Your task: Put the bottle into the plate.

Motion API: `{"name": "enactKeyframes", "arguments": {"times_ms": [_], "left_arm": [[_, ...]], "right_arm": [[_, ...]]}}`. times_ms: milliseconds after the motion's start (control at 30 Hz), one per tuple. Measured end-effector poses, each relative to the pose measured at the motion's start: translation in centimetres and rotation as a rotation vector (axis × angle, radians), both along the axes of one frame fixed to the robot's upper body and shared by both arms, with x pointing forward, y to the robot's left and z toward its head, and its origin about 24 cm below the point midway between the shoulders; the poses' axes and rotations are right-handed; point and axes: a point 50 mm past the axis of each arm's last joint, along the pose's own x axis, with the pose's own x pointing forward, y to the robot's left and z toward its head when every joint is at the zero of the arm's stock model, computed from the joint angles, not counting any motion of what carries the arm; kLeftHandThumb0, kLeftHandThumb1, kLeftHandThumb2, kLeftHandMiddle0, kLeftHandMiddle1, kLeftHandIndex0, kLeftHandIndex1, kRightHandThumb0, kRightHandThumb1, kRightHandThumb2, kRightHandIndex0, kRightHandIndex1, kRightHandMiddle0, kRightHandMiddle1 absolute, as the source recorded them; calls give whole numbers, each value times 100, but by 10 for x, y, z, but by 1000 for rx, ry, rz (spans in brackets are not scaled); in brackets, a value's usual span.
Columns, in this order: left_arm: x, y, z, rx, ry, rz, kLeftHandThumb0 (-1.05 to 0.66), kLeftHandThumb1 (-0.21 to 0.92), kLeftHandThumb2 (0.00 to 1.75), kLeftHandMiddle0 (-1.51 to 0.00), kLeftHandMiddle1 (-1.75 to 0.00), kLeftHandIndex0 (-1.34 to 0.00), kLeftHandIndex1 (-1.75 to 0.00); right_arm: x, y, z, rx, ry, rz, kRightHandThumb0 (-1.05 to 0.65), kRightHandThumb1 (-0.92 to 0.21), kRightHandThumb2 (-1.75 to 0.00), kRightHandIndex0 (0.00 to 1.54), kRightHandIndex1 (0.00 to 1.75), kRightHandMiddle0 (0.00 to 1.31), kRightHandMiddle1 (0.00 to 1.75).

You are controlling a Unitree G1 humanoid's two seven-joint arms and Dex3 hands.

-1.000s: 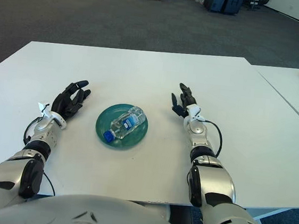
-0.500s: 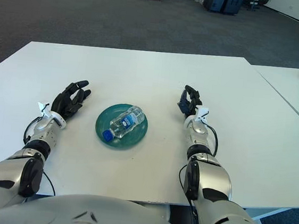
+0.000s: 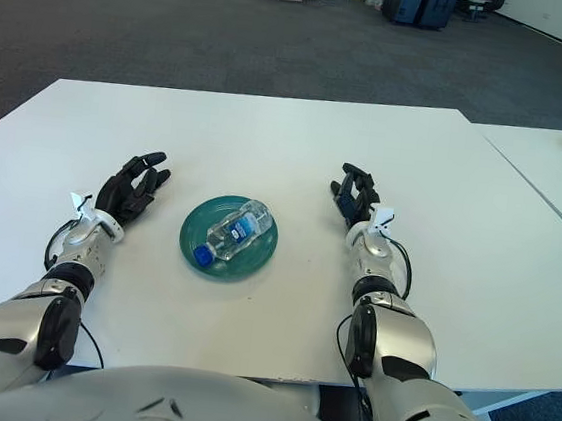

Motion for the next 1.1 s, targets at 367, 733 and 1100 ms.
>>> {"name": "enactKeyframes", "arguments": {"times_ms": [367, 733, 1100], "left_arm": [[0, 0, 0, 0, -2, -2, -57, 83, 67, -48, -75, -29, -106], [-2, 1, 0, 7, -6, -5, -56, 85, 66, -49, -74, -27, -105], [-3, 1, 0, 17, -8, -12, -54, 84, 67, -48, -73, -27, -105]], "right_arm": [[-1, 2, 0, -53, -4, 39, -72, -92, -89, 59, 9, 9, 88], [-8, 7, -4, -96, -24, 74, -67, -92, -87, 55, 6, 6, 86], [-11, 15, -8, -93, -24, 107, -64, -92, -82, 52, 3, 1, 83]]}}
